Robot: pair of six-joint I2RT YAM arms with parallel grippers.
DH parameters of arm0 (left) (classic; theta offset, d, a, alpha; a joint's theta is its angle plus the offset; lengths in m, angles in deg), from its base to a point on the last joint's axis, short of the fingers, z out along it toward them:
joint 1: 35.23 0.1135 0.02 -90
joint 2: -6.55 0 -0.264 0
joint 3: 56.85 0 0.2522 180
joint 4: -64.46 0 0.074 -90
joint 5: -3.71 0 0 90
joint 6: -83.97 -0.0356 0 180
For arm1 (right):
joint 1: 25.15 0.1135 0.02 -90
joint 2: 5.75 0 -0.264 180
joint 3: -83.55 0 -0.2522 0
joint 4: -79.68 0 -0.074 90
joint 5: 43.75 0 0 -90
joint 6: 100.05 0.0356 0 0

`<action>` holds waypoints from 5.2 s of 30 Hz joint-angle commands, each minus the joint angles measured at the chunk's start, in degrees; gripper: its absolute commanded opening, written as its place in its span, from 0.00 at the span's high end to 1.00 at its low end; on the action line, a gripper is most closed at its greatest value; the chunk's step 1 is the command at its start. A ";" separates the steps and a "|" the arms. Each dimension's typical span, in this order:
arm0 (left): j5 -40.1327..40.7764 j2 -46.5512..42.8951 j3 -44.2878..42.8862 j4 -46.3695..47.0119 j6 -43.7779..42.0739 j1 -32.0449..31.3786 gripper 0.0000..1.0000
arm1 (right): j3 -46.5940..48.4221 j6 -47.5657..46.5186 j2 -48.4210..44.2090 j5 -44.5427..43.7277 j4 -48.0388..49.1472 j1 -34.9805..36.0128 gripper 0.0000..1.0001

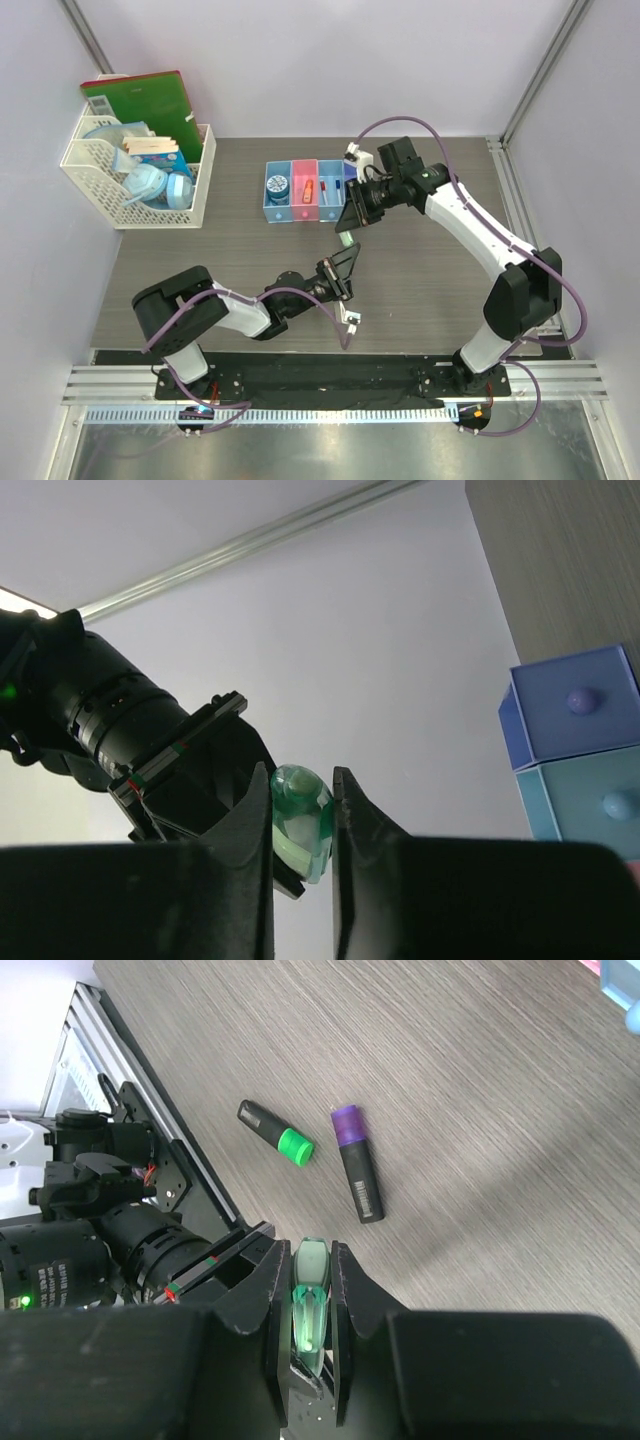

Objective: Sort the stationery into containers
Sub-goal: Place the stationery in the storage box, then pick up the pen from the center of the board.

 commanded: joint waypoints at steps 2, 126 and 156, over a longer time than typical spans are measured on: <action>-0.42 0.39 -1.47 18.40 1.03 -0.08 1.00 | -0.26 -0.51 -4.17 1.00 1.35 0.44 0.99; -28.44 -41.62 -12.03 -110.10 73.10 44.48 0.27 | -7.47 -10.18 16.03 -33.98 14.27 22.85 0.16; -13.52 -33.73 -7.45 -100.52 74.60 28.50 0.28 | -0.17 -8.42 13.86 -37.76 11.28 18.56 0.99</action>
